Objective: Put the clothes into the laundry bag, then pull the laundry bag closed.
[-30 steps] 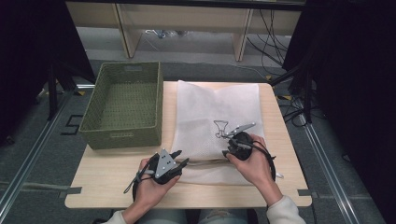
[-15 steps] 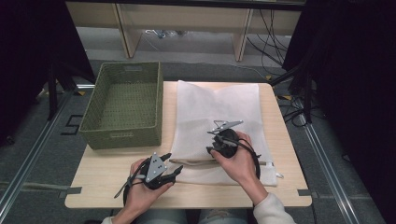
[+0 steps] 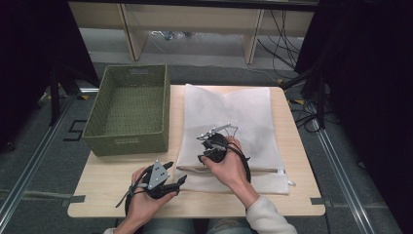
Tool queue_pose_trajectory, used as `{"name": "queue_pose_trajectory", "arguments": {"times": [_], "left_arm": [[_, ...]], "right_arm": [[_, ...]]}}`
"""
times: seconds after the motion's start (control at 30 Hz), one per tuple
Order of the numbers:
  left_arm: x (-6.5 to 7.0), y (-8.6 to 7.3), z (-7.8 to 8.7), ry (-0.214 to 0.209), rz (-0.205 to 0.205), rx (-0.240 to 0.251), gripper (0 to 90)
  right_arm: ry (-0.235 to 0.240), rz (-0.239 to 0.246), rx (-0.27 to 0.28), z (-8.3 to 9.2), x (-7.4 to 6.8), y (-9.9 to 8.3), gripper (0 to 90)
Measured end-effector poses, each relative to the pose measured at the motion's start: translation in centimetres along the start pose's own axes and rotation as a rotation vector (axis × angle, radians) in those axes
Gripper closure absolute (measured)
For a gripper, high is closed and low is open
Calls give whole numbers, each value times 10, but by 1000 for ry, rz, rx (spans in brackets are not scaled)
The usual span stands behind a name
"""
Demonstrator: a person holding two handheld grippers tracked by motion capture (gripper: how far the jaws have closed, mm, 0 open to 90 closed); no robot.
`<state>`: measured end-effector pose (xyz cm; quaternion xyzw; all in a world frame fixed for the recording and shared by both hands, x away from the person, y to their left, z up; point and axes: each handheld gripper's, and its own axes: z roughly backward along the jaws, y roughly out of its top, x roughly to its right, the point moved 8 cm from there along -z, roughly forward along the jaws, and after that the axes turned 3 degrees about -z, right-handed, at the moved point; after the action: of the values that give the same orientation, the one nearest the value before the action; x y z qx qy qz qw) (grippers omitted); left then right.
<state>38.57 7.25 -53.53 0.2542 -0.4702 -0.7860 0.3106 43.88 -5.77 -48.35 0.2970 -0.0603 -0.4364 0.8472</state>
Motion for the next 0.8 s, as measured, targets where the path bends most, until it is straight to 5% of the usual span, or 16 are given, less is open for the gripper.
{"name": "queue_pose_trajectory", "arguments": {"times": [0.03,0.37,0.4,0.47,0.8], "left_arm": [[0,0,-1,-2,-4,4,325],[-3,-3,-1,10,15,1,319],[-7,0,-2,27,-28,21,318],[-3,-1,-2,15,2,10,316],[-3,-3,-1,14,27,-9,312]], "right_arm": [[-2,-31,-14,1,-2,-1,703],[-5,-28,10,3,5,1,700],[7,-44,3,4,4,0,700],[3,-43,13,5,4,1,699],[11,-49,2,0,3,0,688]]}}
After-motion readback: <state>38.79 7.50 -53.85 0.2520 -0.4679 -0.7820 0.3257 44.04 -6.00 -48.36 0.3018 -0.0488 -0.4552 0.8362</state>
